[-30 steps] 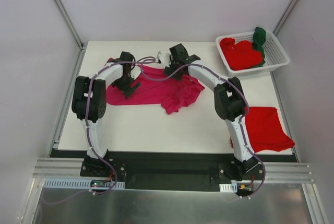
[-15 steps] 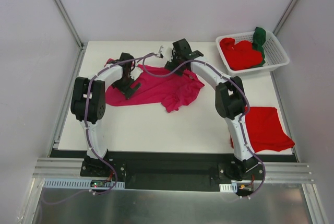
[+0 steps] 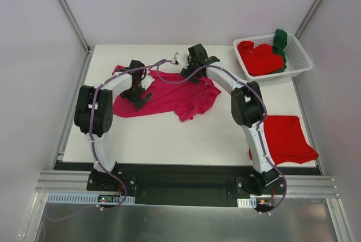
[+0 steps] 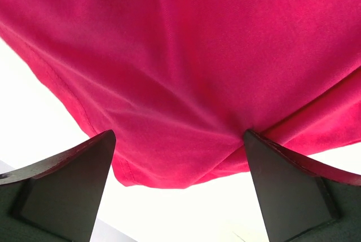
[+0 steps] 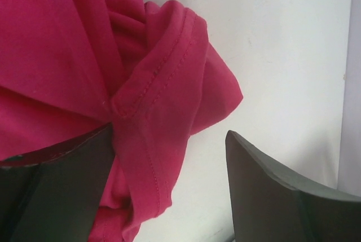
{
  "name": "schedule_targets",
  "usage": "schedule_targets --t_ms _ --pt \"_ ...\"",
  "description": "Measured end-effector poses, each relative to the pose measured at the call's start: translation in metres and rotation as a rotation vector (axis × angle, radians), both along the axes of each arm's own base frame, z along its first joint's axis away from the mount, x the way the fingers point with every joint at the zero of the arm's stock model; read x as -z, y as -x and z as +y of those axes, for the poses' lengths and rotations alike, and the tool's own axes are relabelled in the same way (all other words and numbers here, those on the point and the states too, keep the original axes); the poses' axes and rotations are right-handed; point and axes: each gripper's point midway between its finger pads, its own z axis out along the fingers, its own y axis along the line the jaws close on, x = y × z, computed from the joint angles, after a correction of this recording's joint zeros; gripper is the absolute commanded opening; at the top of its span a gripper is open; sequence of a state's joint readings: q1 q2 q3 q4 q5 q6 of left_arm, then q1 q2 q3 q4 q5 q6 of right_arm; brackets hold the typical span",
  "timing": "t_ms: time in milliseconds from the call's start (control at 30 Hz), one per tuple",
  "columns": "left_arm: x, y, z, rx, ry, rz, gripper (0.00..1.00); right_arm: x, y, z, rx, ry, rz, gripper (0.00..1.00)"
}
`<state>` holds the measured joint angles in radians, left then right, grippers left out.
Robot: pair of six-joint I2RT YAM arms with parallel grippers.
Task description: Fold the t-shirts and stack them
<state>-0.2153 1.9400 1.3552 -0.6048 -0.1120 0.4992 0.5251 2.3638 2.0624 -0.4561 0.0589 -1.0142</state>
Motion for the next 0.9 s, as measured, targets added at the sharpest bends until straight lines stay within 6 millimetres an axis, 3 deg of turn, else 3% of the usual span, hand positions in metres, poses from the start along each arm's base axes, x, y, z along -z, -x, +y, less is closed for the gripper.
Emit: schedule_targets --t_ms 200,400,567,733,900 --pt "0.002 0.020 -0.002 0.008 0.004 0.024 0.99 0.005 0.001 -0.002 -0.002 0.000 0.022 0.82" --pt "0.002 0.022 -0.003 0.004 0.007 0.028 0.99 -0.003 0.013 0.000 -0.040 -0.035 0.081 0.83" --pt "0.002 0.022 -0.003 0.005 0.006 0.029 0.99 -0.032 0.016 0.000 -0.055 -0.084 0.064 0.82" --pt "0.002 0.026 -0.002 0.011 0.001 0.040 0.99 -0.070 0.002 0.002 -0.043 -0.153 -0.029 0.83" --pt "0.003 0.030 -0.001 0.010 -0.002 0.054 0.99 -0.066 -0.002 0.005 -0.036 -0.169 -0.031 0.83"
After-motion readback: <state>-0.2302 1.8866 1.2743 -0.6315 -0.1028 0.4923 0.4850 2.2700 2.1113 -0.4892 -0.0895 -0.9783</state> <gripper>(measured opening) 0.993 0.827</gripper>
